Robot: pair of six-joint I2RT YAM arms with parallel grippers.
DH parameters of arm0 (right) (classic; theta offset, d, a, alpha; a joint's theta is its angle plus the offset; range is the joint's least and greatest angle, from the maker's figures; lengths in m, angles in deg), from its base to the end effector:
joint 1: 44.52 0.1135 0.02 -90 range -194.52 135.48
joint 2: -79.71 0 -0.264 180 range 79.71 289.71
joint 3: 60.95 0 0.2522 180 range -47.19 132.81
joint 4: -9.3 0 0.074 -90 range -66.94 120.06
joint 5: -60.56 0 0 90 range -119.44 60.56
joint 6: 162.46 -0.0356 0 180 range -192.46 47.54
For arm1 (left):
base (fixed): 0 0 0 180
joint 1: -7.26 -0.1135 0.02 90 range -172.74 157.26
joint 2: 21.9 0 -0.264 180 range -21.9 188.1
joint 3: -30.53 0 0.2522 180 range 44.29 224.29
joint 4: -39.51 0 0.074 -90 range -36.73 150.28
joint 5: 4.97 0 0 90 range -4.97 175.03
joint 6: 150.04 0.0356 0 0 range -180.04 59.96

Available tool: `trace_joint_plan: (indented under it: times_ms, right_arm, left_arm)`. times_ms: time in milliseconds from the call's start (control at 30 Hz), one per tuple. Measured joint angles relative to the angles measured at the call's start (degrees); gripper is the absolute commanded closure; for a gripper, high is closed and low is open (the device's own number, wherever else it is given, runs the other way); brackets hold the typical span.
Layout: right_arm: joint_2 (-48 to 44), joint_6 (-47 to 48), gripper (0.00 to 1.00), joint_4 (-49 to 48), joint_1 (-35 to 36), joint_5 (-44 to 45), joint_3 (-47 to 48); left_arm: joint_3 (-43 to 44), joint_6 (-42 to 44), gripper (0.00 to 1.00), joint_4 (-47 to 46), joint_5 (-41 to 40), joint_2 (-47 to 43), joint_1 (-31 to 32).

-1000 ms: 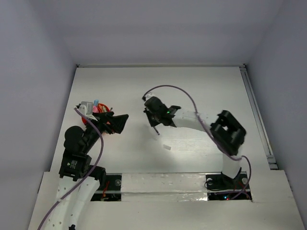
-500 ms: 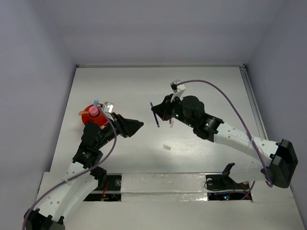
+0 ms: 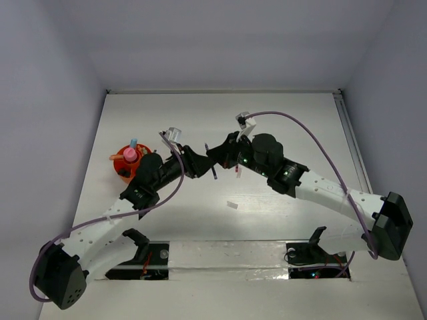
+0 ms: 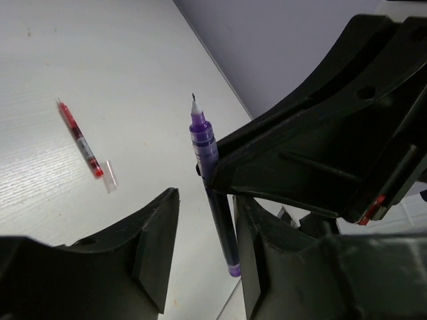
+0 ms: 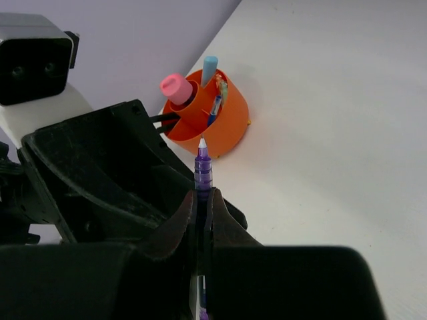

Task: Sort the stationery into containers
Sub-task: Pick up the pen from the center of the board, then move the pen cap to the center of the board.

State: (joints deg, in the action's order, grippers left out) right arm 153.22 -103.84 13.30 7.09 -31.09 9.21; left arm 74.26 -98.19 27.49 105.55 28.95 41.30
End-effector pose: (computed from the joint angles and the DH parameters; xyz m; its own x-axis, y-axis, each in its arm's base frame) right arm 0.1889 0.2401 0.3379 -0.4850 0.2260 -0.8448 -0.6427 0.5631 0.5196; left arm 0.1675 -0.1282 0.2961 -0.4470 -0.3962 -0.8020 0.6836 0.4270 -0.5919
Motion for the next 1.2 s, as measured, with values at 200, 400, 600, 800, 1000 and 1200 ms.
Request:
trace_joint_plan:
  times_ms: [200, 400, 600, 800, 1000, 1200]
  right_arm:
    - [0.28, -1.36, 1.0, -1.44, -0.02, 0.09, -0.02]
    - [0.28, -1.95, 1.0, -2.01, -1.38, 0.35, -0.02]
    - [0.07, -2.84, 1.0, -3.52, -2.25, 1.51, -0.39]
    - [-1.07, -3.28, 1.0, -4.35, -3.19, 2.14, -1.2]
    - [-2.05, -3.61, 1.0, -4.85, -3.61, 2.21, -1.99]
    - [-2.01, -4.5, 1.0, -4.9, -4.0, 1.77, -2.03]
  left_arm:
    - [0.39, -0.31, 0.7, -3.39, 0.66, 2.95, 0.55]
    - [0.87, -0.26, 0.71, -3.85, 1.2, 3.82, 1.03]
    - [2.12, 0.02, 0.72, -2.93, 1.27, 3.82, 1.14]
    - [2.32, 0.17, 0.66, -2.34, 1.22, 3.82, 1.14]
    - [2.32, -0.26, 0.81, -2.69, 1.64, 3.82, 1.22]
    - [2.32, -0.44, 1.0, -3.43, 1.99, 3.8, 1.27]
